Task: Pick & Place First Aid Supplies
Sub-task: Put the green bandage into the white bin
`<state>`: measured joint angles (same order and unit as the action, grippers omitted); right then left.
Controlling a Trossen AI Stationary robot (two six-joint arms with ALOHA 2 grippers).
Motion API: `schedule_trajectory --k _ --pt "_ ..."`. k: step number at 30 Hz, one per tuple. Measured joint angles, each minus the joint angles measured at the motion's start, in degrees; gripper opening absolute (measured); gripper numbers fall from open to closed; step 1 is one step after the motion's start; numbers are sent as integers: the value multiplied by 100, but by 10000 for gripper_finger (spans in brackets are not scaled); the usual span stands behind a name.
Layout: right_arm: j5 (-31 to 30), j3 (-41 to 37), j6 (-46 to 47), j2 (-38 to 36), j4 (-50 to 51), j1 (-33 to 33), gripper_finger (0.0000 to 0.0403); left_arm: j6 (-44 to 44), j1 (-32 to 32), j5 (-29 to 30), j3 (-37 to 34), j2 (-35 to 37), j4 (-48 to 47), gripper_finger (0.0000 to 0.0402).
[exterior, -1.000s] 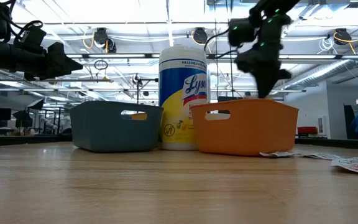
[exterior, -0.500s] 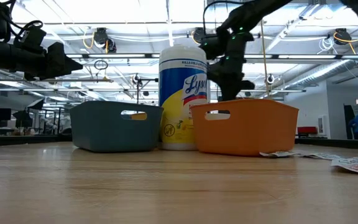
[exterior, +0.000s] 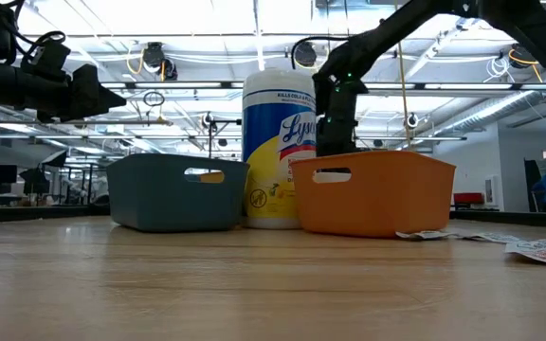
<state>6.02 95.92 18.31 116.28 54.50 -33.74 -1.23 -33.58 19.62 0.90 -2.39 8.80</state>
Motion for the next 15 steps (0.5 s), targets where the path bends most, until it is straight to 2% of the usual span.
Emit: schedule_trajectory --k 7,10,15 --pt "15 -3 -147 -14 -56 2 33 0 0 0 0 0 0 308" --pt "27 -3 -149 -53 111 2 75 0 2 0 0 0 0 308" --pt "2 -5 -350 -146 195 -28 166 0 0 0 0 0 0 308"
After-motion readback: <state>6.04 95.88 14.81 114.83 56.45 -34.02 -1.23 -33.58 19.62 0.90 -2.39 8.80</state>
